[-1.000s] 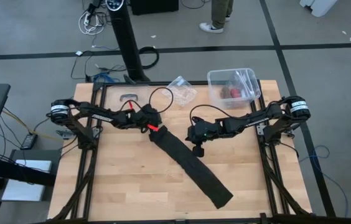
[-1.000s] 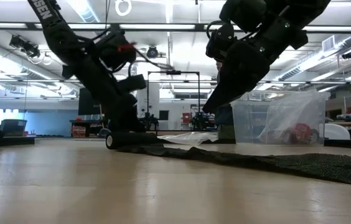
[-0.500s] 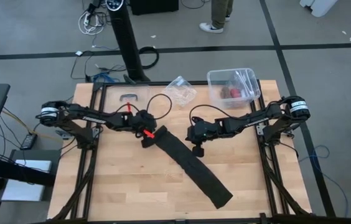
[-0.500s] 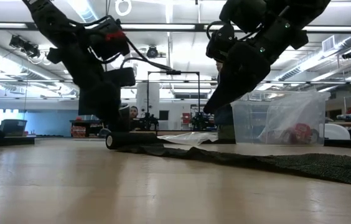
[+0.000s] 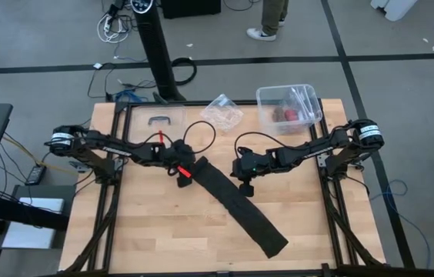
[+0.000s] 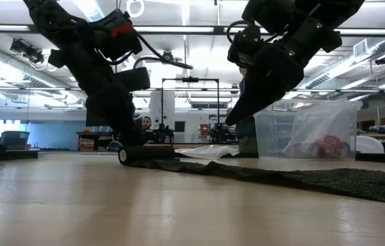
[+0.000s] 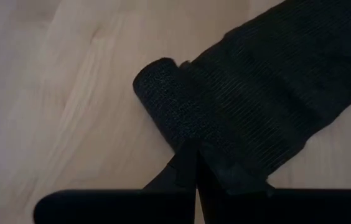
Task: Roll bandage
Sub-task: Roll the black bandage
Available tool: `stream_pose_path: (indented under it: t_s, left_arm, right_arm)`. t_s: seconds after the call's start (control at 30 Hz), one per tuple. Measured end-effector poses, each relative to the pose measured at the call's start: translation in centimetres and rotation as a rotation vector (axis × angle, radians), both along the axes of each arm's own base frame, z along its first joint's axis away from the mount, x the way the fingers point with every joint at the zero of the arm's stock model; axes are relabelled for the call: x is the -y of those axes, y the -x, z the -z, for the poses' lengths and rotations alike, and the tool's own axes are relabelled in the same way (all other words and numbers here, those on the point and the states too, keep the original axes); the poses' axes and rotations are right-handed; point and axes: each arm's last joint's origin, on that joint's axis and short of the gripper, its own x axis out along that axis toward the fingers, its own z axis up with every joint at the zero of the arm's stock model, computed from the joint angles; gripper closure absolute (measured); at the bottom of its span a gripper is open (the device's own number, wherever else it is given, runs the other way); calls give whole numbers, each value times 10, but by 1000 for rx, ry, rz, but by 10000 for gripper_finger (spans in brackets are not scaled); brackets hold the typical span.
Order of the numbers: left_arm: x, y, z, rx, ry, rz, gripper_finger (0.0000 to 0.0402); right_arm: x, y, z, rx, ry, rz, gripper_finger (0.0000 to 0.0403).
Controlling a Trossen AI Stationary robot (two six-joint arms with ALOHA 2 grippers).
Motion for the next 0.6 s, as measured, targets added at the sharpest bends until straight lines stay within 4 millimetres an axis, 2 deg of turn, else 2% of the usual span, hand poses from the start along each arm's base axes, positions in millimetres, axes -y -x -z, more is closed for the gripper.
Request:
stream_pose_path:
  t_s: [0.37, 0.6]
  left_arm:
    - [9, -6, 3, 33, -3, 21, 391]
    - [14, -9, -6, 49, -124, -51, 391]
  right_arm:
    - [-6, 1, 0, -1, -4, -14, 397]
    - [-9, 1, 0, -1, -4, -24, 397]
